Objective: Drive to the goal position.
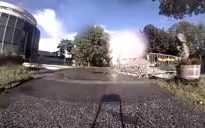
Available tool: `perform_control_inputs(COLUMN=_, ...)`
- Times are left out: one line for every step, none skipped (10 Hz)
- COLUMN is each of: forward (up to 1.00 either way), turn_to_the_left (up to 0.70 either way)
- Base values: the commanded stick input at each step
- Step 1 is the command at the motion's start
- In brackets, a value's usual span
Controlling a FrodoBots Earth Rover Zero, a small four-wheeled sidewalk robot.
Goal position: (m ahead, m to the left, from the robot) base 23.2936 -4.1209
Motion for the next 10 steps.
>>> perform_control_inputs(forward=0.50, turn_to_the_left=0.00)
perform_control_inputs(forward=0.50, turn_to_the_left=0.31)
perform_control_inputs(forward=0.50, turn_to_the_left=0.49)
perform_control_inputs(forward=0.50, turn_to_the_left=0.50)
perform_control_inputs(forward=0.50, turn_to_the_left=0.44)
perform_control_inputs(forward=0.50, turn_to_the_left=0.13)
perform_control_inputs(forward=0.50, turn_to_the_left=0.00)
perform_control_inputs(forward=0.50, turn_to_the_left=0.00)
perform_control_inputs(forward=0.50, turn_to_the_left=0.00)
perform_control_inputs(forward=0.50, turn_to_the_left=0.00)
